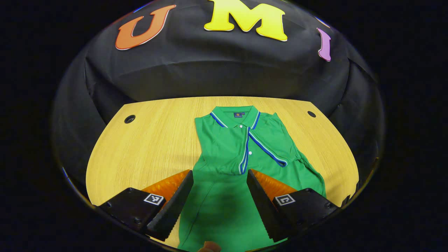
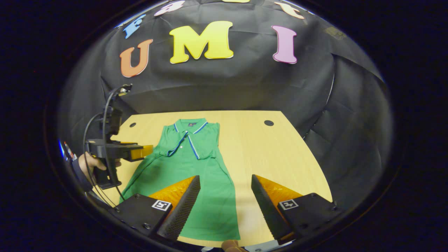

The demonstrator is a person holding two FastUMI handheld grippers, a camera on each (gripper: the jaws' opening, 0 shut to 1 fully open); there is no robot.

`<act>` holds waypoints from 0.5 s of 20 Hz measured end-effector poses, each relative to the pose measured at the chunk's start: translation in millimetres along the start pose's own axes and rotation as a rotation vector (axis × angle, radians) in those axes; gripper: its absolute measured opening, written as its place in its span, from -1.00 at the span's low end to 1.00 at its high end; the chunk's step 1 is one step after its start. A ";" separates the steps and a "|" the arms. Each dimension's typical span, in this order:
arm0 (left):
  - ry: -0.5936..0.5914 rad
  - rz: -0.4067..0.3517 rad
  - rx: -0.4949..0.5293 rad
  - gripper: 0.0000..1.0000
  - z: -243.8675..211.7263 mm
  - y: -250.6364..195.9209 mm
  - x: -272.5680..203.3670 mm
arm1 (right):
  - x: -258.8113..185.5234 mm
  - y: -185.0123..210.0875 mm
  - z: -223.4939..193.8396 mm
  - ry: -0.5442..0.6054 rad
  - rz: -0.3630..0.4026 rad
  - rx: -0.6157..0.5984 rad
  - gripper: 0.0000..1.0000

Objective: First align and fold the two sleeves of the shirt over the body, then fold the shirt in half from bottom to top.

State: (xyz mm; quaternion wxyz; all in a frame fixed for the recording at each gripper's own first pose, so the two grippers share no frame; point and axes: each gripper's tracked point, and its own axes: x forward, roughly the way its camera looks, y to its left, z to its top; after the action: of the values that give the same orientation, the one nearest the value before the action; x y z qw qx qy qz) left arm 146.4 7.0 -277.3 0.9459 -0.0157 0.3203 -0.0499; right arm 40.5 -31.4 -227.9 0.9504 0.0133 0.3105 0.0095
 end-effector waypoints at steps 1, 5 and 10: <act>0.007 0.009 -0.001 0.98 -11.9 4.8 -10.7 | 0.3 1.4 -6.5 0.008 0.005 -0.009 0.91; 0.038 0.056 0.004 0.99 -62.3 21.8 -45.5 | 5.5 4.5 -39.2 0.062 0.017 -0.054 0.91; 0.130 0.087 -0.024 0.98 -135.1 36.5 -85.6 | 3.0 4.9 -88.8 0.178 0.038 -0.051 0.87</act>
State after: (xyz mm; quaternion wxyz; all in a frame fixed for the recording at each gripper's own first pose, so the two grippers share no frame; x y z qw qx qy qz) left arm -0.2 52.6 -335.1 0.9240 -0.0098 0.3821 -0.0057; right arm -9.6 -24.8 -301.2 0.9187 -0.0060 0.3932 0.0365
